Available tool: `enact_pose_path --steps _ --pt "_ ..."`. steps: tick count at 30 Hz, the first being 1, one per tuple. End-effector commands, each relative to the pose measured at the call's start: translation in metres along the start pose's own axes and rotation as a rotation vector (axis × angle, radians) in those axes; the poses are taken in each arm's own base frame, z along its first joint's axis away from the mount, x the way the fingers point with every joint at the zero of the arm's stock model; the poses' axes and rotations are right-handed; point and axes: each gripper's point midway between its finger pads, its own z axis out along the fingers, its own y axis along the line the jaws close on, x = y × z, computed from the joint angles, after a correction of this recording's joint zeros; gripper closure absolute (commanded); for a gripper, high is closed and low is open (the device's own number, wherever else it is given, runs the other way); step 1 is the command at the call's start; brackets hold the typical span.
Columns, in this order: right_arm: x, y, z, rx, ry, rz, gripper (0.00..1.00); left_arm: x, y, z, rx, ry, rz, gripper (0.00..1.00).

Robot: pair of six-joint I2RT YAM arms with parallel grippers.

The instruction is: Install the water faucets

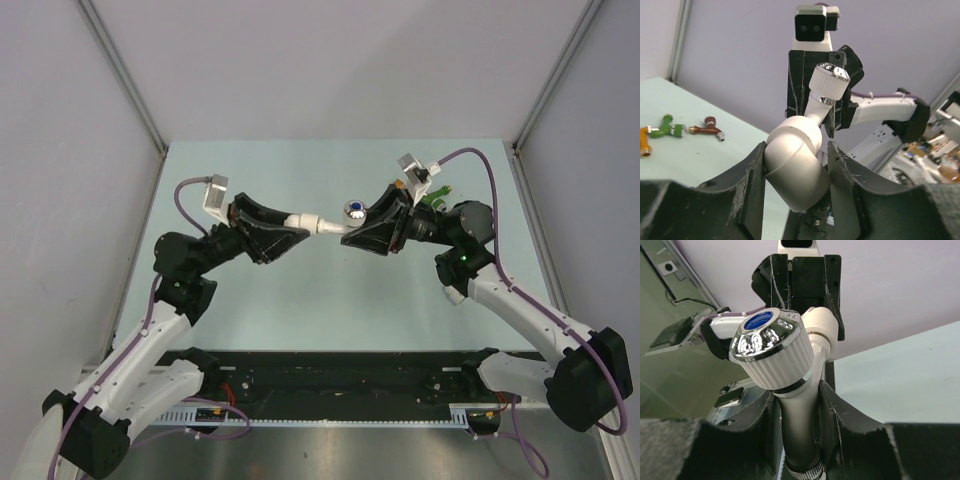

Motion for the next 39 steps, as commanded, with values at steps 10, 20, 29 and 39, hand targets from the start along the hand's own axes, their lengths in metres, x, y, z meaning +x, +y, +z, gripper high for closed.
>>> enact_pose_path --steps 10,20,29,39 --pt "-0.031 -0.035 -0.017 0.244 -0.114 0.151 1.00 -0.048 -0.023 -0.014 -0.052 -0.144 0.448 0.34" --pt "-0.012 -0.085 -0.087 0.657 -0.039 0.032 1.00 -0.092 0.025 -0.055 -0.532 -0.285 0.422 0.00" --pt "0.035 -0.131 -0.124 0.864 0.024 0.123 1.00 -0.085 0.058 -0.095 -0.758 -0.309 0.461 0.00" --pt "0.104 -0.191 -0.093 0.892 0.014 0.245 1.00 -0.073 0.073 -0.121 -0.876 -0.280 0.482 0.00"
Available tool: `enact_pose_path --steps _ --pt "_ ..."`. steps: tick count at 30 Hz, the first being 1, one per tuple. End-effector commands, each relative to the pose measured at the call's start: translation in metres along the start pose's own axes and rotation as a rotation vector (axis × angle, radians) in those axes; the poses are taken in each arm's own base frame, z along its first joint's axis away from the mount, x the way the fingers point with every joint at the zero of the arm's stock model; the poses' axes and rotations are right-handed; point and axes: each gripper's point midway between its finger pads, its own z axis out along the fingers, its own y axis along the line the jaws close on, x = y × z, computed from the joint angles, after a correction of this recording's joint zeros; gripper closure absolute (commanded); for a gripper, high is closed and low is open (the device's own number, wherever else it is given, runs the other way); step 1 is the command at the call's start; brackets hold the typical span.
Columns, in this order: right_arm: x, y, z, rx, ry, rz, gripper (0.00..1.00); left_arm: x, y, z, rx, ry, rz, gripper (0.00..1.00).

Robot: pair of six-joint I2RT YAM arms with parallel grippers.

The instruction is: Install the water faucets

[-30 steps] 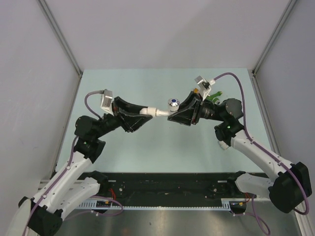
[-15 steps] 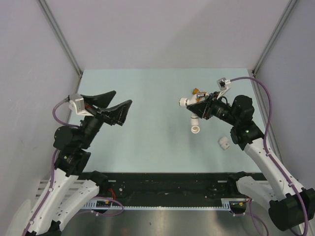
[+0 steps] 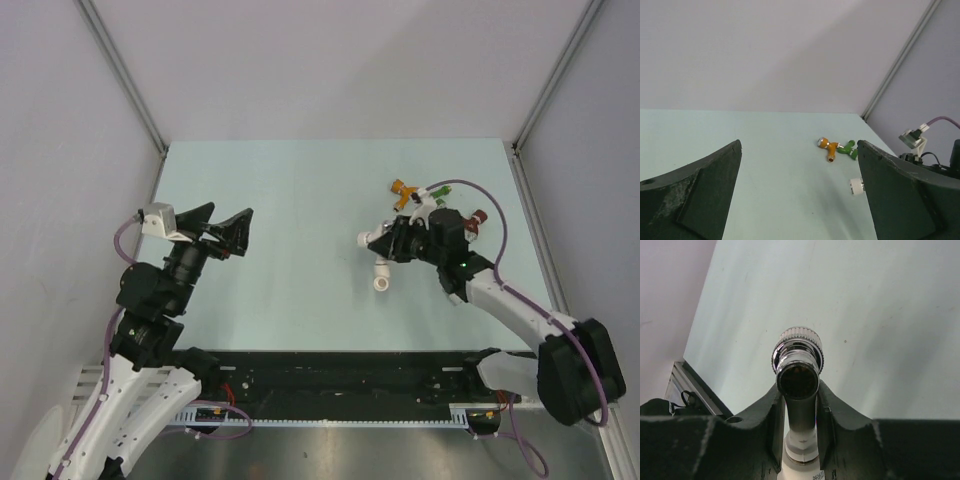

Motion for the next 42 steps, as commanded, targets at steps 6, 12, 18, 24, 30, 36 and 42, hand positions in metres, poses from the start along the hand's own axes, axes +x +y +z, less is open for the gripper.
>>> enact_pose_path --steps 6,12,18,24,30,36,42 --pt "-0.003 0.053 0.093 -0.235 -0.158 0.044 0.99 -0.004 0.021 -0.014 -0.103 -0.012 0.063 0.00" --pt "0.032 0.071 0.157 -0.423 -0.085 0.200 0.96 -0.004 0.022 -0.020 -0.115 -0.014 0.039 0.00" --pt "0.036 0.052 0.174 -0.347 -0.087 0.122 0.40 -0.005 0.023 -0.023 -0.128 -0.009 0.031 0.00" --pt "0.013 -0.003 0.150 -0.077 -0.049 -0.041 0.00 -0.008 0.026 -0.018 -0.156 -0.007 0.034 0.00" --pt "-0.040 -0.059 0.090 0.148 -0.073 -0.068 0.00 -0.018 0.027 -0.011 -0.185 0.009 0.053 0.00" --pt "-0.121 -0.072 -0.014 0.408 -0.302 -0.232 0.00 -0.038 0.027 -0.002 -0.219 -0.015 0.065 0.00" --pt "-0.178 -0.061 -0.149 0.742 -0.620 -0.365 0.00 -0.063 0.030 0.000 -0.259 -0.078 0.072 0.00"
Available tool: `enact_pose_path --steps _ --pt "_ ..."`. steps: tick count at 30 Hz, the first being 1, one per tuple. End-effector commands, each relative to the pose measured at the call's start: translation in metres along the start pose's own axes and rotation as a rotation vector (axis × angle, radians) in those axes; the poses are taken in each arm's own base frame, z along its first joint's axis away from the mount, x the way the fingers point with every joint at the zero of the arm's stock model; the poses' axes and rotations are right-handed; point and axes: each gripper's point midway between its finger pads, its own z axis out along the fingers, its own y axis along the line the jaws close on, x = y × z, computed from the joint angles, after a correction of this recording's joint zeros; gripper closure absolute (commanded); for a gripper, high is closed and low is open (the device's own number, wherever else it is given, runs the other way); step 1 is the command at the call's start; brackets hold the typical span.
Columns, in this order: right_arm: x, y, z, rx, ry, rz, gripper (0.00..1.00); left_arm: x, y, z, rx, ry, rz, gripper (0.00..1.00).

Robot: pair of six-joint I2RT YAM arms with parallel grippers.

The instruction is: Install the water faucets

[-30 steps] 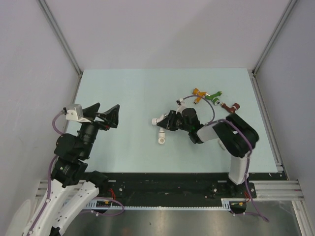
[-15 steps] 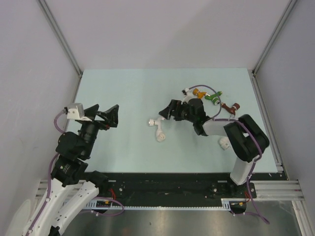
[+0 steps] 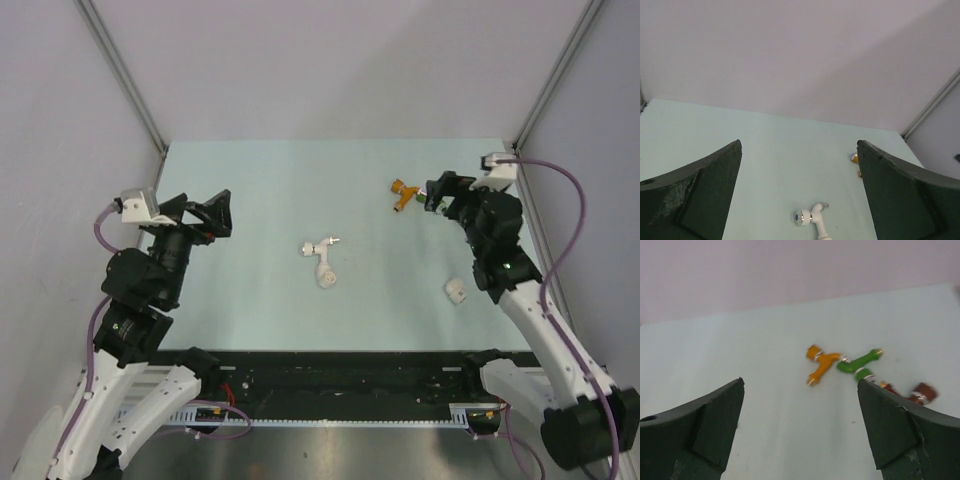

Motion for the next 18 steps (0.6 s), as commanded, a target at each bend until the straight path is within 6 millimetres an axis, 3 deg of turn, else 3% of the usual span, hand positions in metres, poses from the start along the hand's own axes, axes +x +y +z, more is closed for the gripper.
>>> enact_pose_path --steps 1,6,13,18 --pt "-0.057 -0.056 -0.061 0.307 -0.153 -0.148 0.00 -0.037 0.010 -0.003 -0.070 -0.103 0.010 0.00" --pt "-0.112 -0.063 -0.142 0.351 -0.375 -0.139 0.00 -0.067 0.026 -0.020 -0.139 -0.216 0.012 0.00" --pt "-0.161 -0.058 -0.225 0.318 -0.636 -0.181 0.00 -0.108 0.047 -0.057 -0.202 -0.405 -0.019 0.00" --pt "-0.174 -0.053 -0.246 0.292 -0.711 -0.211 0.00 -0.123 0.053 -0.076 -0.205 -0.471 -0.045 0.00"
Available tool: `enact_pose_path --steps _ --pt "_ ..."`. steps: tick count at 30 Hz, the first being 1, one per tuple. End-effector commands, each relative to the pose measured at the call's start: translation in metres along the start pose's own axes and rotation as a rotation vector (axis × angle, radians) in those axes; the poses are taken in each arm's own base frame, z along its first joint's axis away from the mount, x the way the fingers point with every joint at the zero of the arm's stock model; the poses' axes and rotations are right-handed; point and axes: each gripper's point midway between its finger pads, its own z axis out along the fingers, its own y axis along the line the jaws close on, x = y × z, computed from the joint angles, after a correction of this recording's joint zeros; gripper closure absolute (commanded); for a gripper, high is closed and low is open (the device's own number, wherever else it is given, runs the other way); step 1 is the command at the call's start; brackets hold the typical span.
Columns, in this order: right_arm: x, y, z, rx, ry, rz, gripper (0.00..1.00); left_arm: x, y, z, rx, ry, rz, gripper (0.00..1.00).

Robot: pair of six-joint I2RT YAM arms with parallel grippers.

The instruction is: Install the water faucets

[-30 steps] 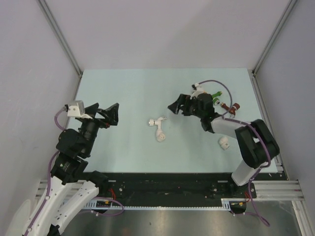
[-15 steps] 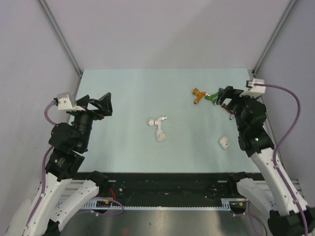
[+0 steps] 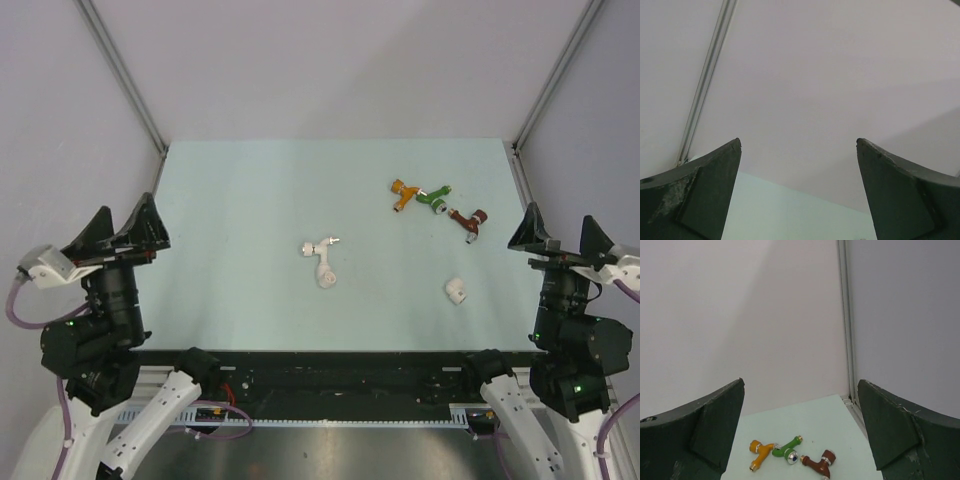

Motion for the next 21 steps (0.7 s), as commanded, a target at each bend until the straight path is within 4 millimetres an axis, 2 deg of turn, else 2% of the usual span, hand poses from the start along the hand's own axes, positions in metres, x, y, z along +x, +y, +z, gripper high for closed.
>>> enact_pose_path --steps 1,6,13,21 --pt "-0.023 -0.006 -0.004 0.003 -0.067 -0.049 0.00 -0.021 0.015 -0.006 -0.060 -0.075 -0.007 0.00" --pt "-0.017 -0.007 -0.005 0.010 -0.044 -0.032 0.00 -0.036 0.017 -0.012 -0.057 -0.092 -0.016 0.00" --pt "-0.005 -0.010 -0.008 0.029 0.006 -0.013 0.00 -0.055 0.017 -0.007 -0.084 -0.099 0.015 0.00" --pt "-0.003 -0.015 -0.011 0.051 0.013 -0.021 0.00 -0.047 0.012 0.005 -0.093 -0.071 0.047 0.00"
